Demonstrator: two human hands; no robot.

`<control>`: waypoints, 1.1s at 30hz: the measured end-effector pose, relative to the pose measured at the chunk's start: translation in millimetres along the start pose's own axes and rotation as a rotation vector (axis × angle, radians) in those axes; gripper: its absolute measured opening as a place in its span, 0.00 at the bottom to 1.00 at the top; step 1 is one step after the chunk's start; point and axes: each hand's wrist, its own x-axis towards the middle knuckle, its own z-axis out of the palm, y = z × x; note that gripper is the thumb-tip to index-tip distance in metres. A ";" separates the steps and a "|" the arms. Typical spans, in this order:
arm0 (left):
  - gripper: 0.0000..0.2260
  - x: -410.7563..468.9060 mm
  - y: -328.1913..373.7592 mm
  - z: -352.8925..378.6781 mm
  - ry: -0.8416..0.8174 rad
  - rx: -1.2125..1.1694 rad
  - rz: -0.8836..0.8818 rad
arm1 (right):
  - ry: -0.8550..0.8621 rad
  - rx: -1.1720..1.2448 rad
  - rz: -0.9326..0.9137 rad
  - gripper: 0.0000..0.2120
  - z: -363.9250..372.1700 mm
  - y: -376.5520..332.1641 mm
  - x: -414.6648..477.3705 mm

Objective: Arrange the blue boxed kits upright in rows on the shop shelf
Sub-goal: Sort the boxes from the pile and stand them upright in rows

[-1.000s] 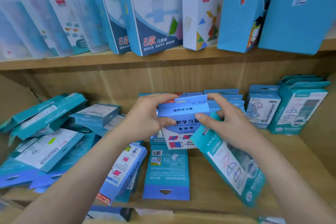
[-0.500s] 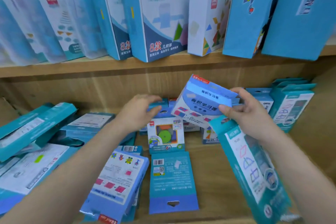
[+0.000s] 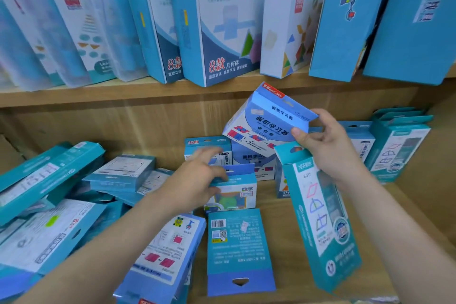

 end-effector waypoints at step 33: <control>0.07 93.5 17.5 1.6 0.082 -0.017 -0.256 | 0.184 -0.217 0.260 0.32 -63.7 59.8 14.3</control>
